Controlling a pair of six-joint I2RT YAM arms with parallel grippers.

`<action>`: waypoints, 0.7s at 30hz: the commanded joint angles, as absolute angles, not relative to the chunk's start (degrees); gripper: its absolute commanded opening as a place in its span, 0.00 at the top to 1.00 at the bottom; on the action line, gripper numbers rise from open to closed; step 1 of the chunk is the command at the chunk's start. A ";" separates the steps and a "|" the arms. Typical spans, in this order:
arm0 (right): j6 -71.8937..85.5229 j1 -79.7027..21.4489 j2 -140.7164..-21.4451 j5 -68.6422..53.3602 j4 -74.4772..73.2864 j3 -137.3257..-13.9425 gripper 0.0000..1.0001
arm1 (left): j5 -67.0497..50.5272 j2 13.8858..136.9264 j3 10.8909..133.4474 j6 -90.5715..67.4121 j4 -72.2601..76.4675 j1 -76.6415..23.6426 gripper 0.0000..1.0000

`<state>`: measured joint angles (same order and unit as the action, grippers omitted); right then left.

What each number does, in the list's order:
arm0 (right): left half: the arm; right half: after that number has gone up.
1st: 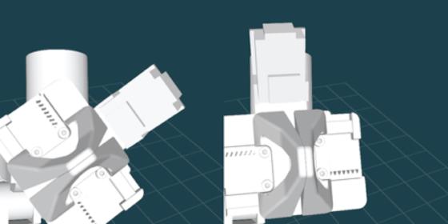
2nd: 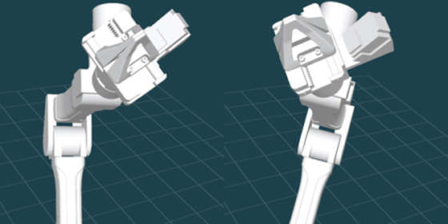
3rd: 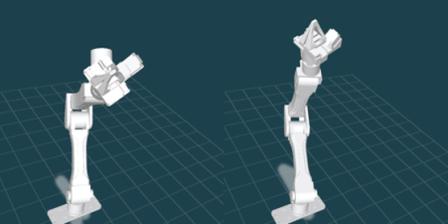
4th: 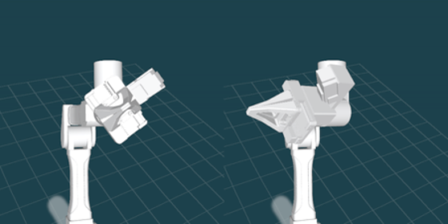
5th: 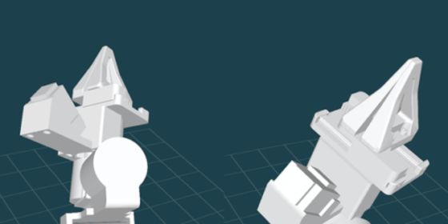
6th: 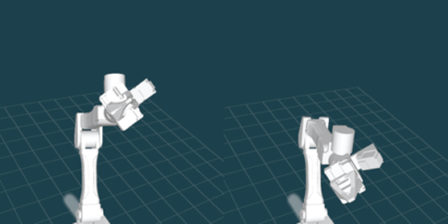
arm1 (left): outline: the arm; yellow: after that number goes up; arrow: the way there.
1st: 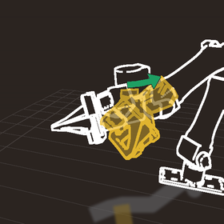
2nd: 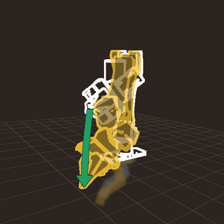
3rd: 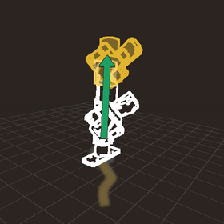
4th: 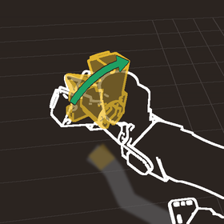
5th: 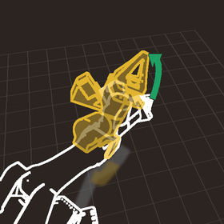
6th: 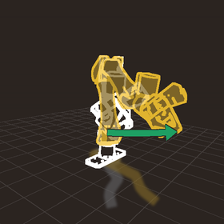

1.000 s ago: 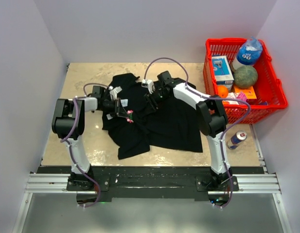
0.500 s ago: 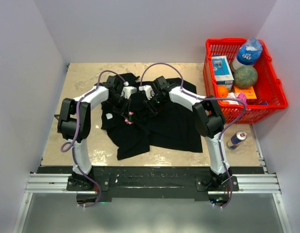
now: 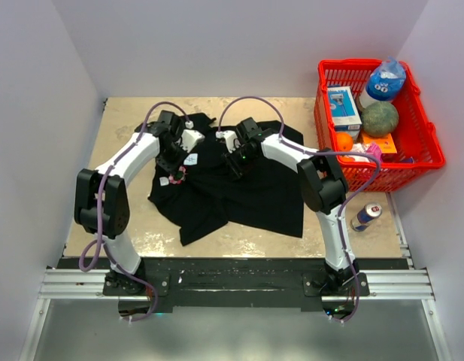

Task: Remove the brooch from the garment
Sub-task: Remove the brooch from the clothes.

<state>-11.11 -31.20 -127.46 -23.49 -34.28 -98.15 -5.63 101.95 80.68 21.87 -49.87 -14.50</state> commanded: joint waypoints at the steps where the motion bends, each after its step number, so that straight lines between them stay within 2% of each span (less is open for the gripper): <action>1: -10.28 -30.94 -131.22 -18.28 -34.98 -97.12 0.60 | 1.48 98.88 82.00 26.72 -55.80 -16.96 1.00; 10: -11.69 -30.94 -130.17 -17.48 -35.51 -97.56 0.59 | 6.25 91.15 75.15 33.67 -53.71 -17.41 1.00; 13: -11.60 -31.11 -128.85 -21.61 -35.51 -97.65 0.59 | -9.88 89.56 76.55 26.82 -51.42 -13.10 1.00; 14: -11.43 -31.20 -128.50 -25.36 -34.90 -97.82 0.59 | -18.63 89.82 76.03 25.50 -50.63 -13.01 1.00; 18: -11.78 -32.34 -128.23 -29.96 -33.23 -100.27 0.59 | -25.05 88.06 65.77 16.89 -31.44 -17.21 1.00; 21: -9.50 -32.69 -129.28 -34.70 -32.08 -104.83 0.59 | -27.24 92.80 66.35 8.55 -24.38 -18.81 1.00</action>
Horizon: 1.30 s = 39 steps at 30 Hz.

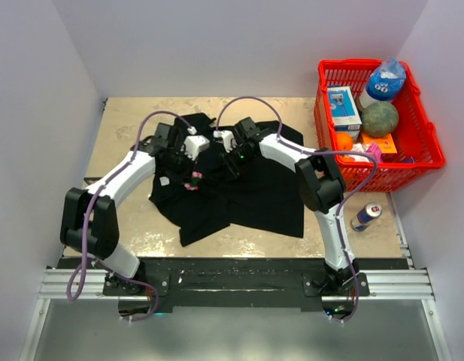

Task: Remove the brooch from the garment
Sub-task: Remove the brooch from the clothes.

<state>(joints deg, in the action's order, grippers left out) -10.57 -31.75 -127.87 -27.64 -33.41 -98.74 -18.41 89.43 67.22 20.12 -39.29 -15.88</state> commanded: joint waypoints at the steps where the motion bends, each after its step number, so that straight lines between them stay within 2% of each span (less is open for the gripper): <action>1: -9.06 -32.78 -129.81 -36.02 -31.91 -105.90 0.58 | -27.86 95.16 66.79 4.44 -22.95 -18.81 1.00; 4: -8.44 -34.18 -129.29 -38.58 -31.55 -106.26 0.59 | -30.67 97.73 67.94 -0.68 -17.68 -18.72 1.00; 10: -7.74 -37.97 -126.30 -36.04 -30.41 -97.22 0.61 | -34.09 99.84 68.39 -11.12 -11.70 -16.01 1.00; 14: -5.55 -37.09 -125.07 -35.06 -29.88 -93.18 0.61 | -42.26 99.75 60.15 -20.12 -1.87 -9.68 1.00; 17: -2.48 -34.20 -124.54 -44.09 -28.84 -91.24 0.60 | -49.01 101.24 51.11 -26.44 9.35 -7.57 1.00; 19: -0.45 -32.17 -124.63 -50.24 -26.29 -90.88 0.58 | -50.01 103.79 48.00 -29.08 11.68 -7.30 1.00; 23: 8.84 -31.20 -126.47 -54.57 -18.57 -93.25 0.56 | -53.08 105.81 41.14 -36.90 26.42 -7.21 1.00; 27: 16.43 -33.12 -129.90 -51.52 -12.66 -96.06 0.57 | -54.14 109.50 39.20 -49.52 38.12 -7.12 1.00; 29: 10.77 -35.32 -129.64 -47.74 -16.50 -95.89 0.57 | -53.88 110.65 38.59 -53.68 45.66 -7.21 1.00; 34: 8.97 -39.11 -127.71 -42.54 -20.20 -91.06 0.60 | -54.05 114.69 39.73 -58.62 50.62 -7.38 1.00; 36: 4.59 -39.20 -130.42 -43.67 -27.81 -93.68 0.61 | -53.79 115.66 39.64 -60.37 52.73 -7.64 1.00; 38: 1.51 -39.20 -130.17 -43.86 -29.79 -93.16 0.64 | -53.88 116.36 39.64 -62.13 56.49 -8.26 1.00; 39: 0.71 -39.03 -129.91 -43.60 -31.80 -93.34 0.69 | -54.05 116.98 39.90 -63.01 56.95 -8.44 1.00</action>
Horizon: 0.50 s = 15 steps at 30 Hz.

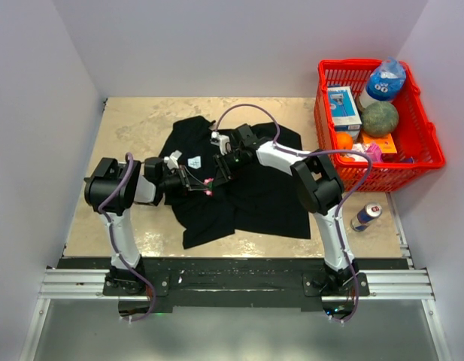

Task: Remove the brooch from the garment
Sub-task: Remove the brooch from the clothes.

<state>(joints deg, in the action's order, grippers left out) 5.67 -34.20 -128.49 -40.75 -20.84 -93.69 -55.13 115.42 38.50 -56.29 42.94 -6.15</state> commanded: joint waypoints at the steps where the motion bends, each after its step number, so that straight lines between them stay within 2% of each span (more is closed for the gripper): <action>1: 0.27 -39.11 -129.55 -41.68 -31.99 -91.95 0.91 | -53.36 117.16 39.73 -63.80 57.13 -8.44 1.00; 2: 0.26 -39.29 -127.55 -40.09 -31.99 -90.80 1.00 | -53.26 117.51 39.47 -65.03 60.09 -8.44 1.00; 7: -11.57 -42.63 -127.61 -37.00 -41.46 -91.21 1.00 | -53.52 121.02 40.95 -70.66 68.36 -9.49 1.00; 15: -10.11 -46.05 -132.54 -39.74 -42.45 -98.69 1.00 | -51.33 122.34 42.27 -74.07 73.64 -13.09 1.00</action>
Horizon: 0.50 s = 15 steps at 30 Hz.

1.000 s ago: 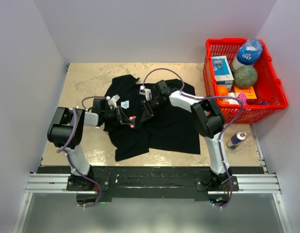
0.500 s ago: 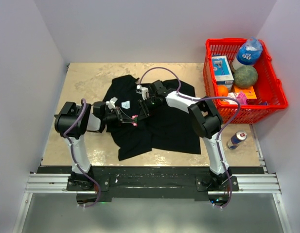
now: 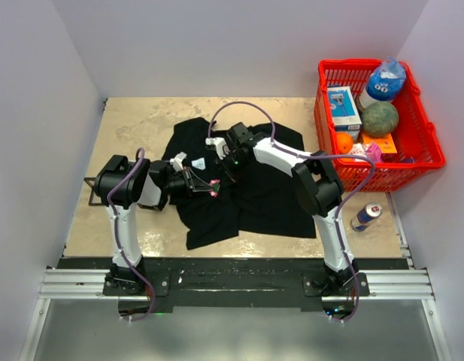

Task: Remove the brooch from the garment
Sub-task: Remove the brooch from the clothes.

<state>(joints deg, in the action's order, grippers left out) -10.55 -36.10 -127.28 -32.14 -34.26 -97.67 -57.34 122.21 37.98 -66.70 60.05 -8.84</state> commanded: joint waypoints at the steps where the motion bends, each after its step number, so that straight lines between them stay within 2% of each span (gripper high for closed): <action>1: -10.02 -46.92 -132.63 -38.33 -43.06 -99.75 0.98 | -50.72 122.43 42.88 -74.96 76.52 -13.79 1.00; 4: -11.24 -47.55 -131.75 -39.99 -44.38 -98.61 0.98 | -46.60 120.94 43.41 -72.35 73.24 -14.59 1.00; 5: -11.42 -48.51 -131.84 -38.60 -45.25 -99.14 0.99 | -45.19 119.81 44.46 -65.98 69.04 -15.11 1.00; 6: -11.16 -49.30 -131.57 -33.80 -45.96 -99.66 1.00 | -43.87 119.80 45.86 -63.83 65.25 -15.47 1.00; 8: -11.07 -50.27 -129.73 -31.56 -45.44 -99.14 1.00 | -41.40 120.93 47.81 -63.46 64.77 -15.82 1.00; 11: -15.36 -50.80 -129.20 -38.02 -46.84 -97.73 1.00 | -38.15 121.11 49.74 -59.17 61.61 -16.34 1.00; 15: -27.81 -50.19 -131.74 -44.55 -56.91 -106.23 1.00 | -38.32 121.82 53.88 -57.31 60.29 -17.84 1.00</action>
<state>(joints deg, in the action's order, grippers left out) -18.33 -39.57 -126.61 -18.61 -45.01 -101.80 -51.62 122.72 44.77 -60.62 53.08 -12.88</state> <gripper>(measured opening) 0.034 0.077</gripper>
